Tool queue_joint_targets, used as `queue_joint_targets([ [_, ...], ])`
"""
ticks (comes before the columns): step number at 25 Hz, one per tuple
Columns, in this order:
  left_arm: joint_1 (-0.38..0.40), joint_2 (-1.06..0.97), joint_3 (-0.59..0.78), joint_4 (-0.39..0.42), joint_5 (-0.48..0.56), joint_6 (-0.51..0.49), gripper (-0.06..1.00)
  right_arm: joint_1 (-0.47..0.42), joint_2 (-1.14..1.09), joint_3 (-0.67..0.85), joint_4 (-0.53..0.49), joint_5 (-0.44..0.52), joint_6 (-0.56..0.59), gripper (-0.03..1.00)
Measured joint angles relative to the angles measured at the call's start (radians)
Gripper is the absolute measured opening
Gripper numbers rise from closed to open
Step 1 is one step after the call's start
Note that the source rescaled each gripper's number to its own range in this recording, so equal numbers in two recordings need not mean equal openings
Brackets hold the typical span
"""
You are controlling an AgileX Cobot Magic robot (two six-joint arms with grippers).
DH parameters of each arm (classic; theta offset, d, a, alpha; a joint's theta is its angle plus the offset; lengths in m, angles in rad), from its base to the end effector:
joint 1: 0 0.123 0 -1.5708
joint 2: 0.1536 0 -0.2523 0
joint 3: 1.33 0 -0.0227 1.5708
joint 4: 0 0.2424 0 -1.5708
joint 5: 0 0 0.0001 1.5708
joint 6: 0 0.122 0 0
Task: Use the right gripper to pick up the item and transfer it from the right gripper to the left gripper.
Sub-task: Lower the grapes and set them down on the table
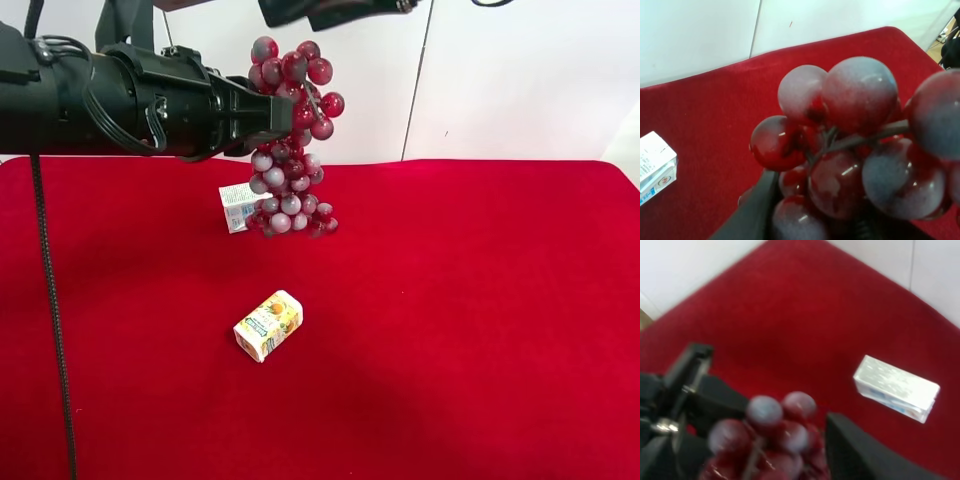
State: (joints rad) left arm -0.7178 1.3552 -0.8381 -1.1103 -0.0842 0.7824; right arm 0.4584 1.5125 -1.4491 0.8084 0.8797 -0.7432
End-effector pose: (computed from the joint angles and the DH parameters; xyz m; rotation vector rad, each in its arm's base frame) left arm 0.2520 -0.2079 0.2479 0.3414 1.9834 -0.6049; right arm 0.2793 0.2137 0.3395 -0.9761 2.0085 0.8261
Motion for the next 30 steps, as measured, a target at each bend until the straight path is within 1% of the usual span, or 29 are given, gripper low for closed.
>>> queue_joint_targets([
  [2, 0.0, 0.0, 0.0, -0.002, 0.0, 0.0, 0.0, 0.0, 0.0, 0.0, -0.054, 0.0, 0.034, 0.63],
  [7, 0.0, 0.0, 0.0, -0.003, -0.002, 0.0, 0.0, 0.0, 0.0, 0.0, -0.147, 0.003, 0.107, 0.8],
  [10, 0.0, 0.0, 0.0, -0.003, -0.008, 0.0, 0.0, 0.0, 0.0, 0.0, -0.195, 0.035, 0.148, 0.85],
  [18, 0.0, 0.0, 0.0, -0.003, -0.017, 0.001, 0.0, 0.0, 0.0, -0.001, -0.296, 0.118, 0.273, 0.87],
  [24, 0.003, 0.0, 0.0, 0.025, -0.018, 0.004, 0.0, 0.0, -0.012, -0.001, -0.452, 0.219, 0.413, 0.87],
  [27, 0.03, 0.0, 0.0, 0.039, -0.018, 0.004, 0.0, 0.0, -0.045, -0.001, -0.504, 0.26, 0.463, 0.87],
  [30, 0.087, 0.0, 0.0, 0.048, -0.008, 0.004, 0.0, 0.0, -0.09, -0.001, -0.536, 0.305, 0.5, 0.87],
])
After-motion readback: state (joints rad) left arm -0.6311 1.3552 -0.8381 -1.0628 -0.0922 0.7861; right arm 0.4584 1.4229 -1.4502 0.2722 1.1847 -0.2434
